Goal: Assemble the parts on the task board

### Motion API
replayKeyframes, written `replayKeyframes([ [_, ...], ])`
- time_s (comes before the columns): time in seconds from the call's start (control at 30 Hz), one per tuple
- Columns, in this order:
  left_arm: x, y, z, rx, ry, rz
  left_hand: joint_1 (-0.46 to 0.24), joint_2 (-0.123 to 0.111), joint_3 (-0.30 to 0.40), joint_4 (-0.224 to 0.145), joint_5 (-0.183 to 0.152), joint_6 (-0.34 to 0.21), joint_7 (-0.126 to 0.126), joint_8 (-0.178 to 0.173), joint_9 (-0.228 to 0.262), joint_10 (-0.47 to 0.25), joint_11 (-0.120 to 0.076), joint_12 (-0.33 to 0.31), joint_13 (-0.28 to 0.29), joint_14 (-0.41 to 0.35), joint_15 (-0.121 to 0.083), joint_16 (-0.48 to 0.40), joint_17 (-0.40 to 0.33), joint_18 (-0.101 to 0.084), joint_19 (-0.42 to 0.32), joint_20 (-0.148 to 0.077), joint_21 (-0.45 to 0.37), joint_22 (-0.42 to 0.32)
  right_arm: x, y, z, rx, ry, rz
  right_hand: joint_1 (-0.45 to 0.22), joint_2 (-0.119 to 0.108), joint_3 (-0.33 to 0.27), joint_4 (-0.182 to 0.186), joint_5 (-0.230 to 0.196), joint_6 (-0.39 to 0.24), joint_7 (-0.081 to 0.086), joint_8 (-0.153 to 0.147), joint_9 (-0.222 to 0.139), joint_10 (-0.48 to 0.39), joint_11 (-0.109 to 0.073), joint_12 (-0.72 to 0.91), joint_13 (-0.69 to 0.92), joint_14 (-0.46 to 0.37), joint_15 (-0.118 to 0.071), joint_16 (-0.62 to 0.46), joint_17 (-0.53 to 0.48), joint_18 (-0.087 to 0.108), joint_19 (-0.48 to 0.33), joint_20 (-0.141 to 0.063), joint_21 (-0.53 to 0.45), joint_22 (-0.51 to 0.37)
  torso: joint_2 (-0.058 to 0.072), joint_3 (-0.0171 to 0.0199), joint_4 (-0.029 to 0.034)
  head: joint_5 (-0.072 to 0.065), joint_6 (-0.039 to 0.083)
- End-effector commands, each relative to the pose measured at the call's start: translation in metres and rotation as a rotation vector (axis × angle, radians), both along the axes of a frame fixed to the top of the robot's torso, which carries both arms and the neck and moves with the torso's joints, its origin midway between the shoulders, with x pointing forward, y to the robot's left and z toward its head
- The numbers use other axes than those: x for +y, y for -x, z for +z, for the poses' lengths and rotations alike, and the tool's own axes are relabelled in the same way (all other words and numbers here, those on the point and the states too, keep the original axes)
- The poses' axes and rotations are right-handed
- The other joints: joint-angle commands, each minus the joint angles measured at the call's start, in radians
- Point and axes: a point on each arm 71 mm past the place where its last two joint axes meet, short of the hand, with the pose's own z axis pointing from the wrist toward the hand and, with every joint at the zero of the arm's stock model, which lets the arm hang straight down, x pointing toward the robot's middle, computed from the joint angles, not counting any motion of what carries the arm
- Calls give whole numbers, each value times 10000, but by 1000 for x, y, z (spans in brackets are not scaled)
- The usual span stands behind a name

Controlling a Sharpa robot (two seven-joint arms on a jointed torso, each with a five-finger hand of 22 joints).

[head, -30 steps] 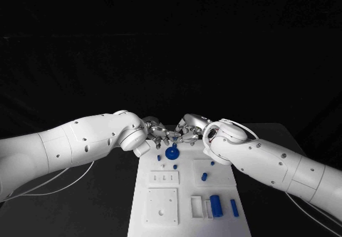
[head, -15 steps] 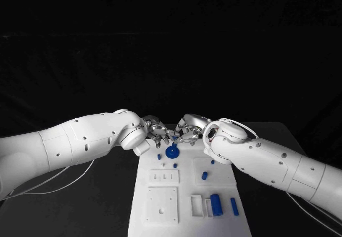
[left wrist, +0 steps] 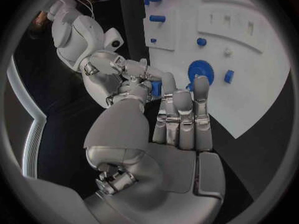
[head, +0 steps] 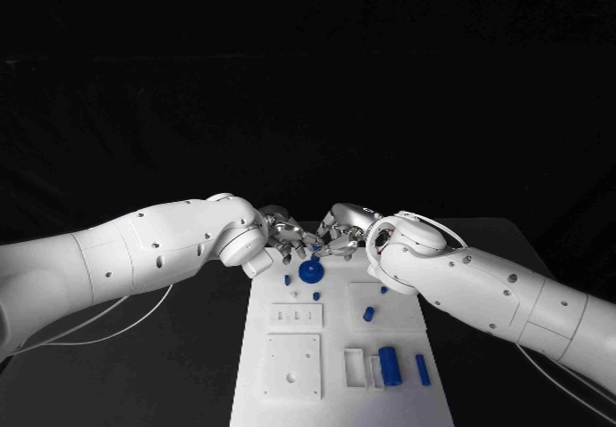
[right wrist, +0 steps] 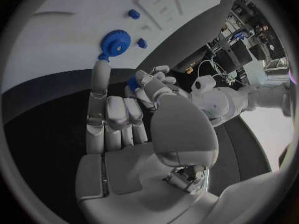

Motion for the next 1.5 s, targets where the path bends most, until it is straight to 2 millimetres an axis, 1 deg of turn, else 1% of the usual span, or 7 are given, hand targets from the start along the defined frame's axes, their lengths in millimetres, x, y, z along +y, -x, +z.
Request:
replayKeyframes([
  [0.03,0,0,-1,138,-162,-74,174,98,106,-87,185,6,-63,73,22,-18,-37,-62,-23,-29,-38,46,5,43,62,-20,-73,46,3,1,2,-70,41,101,-18,95,-44,20,77,96,-1,24,20,-30,-54,-89,-33,15,-80,-55,18,11,352,-97,-84,6,1,2,1,-10,-37],
  [0.37,1,0,-1,110,-129,-83,183,348,821,-544,1020,-109,42,83,216,39,-5,-176,-146,-16,-23,100,41,85,82,-9,-158,299,2,1,2,-97,24,77,-10,110,-26,15,74,100,-2,25,22,-34,-58,-95,-38,15,-81,-61,20,10,355,-99,-85,6,-13,1,2,-21,-90],
  [0.73,2,-2,0,-10,89,93,-132,554,1357,-1128,1414,65,21,105,772,179,-54,-101,-104,80,-66,214,135,123,167,-47,-234,668,2,1,2,-131,-12,54,-94,-5,-144,47,220,40,0,19,5,-92,-53,-210,-141,9,-78,-128,-5,3,351,-98,-119,-10,-17,7,2,-29,-100],
  [0.93,4,-2,0,76,222,183,-318,434,1515,-1358,2002,271,-46,105,1031,333,-127,-9,-40,188,-132,351,235,124,255,-109,-212,812,-3,-1,4,-362,-237,-185,-166,-301,-879,354,-16,-644,162,25,-70,-424,31,-666,-506,-106,27,-540,-316,22,295,-13,-338,-159,-28,11,-6,-18,-108],
  [1.13,5,-1,-1,174,240,182,-479,292,1619,-1574,2476,457,-99,95,1165,476,-183,35,0,293,-187,466,335,125,331,-164,-207,935,-10,-3,5,-578,-447,-348,66,-540,-2075,748,306,-1613,412,33,-120,-868,209,-1111,-943,-332,176,-1010,-654,159,255,139,-719,-424,-19,12,0,-24,-101],
  [1.2,6,-1,-1,204,238,175,-525,259,1670,-1672,2541,512,-110,85,1148,532,-198,7,-5,318,-201,476,375,121,356,-179,-224,1001,-14,-3,6,-642,-511,-385,372,-475,-2771,1045,446,-1833,458,23,-76,-1006,263,-956,-1006,-375,231,-1051,-711,258,336,235,-921,-565,-22,15,2,-15,-90],
  [1.5,13,3,-3,176,31,83,-554,191,1630,-1831,2562,710,-166,84,1018,739,-258,4,42,539,-255,661,897,101,448,-229,-308,1165,-58,4,2,-591,-477,-374,648,-464,-2691,743,555,-2095,537,25,-85,-1686,331,-1118,-1937,-657,283,-1350,-1069,314,132,279,-1116,-492,-40,18,-24,81,-94],
])
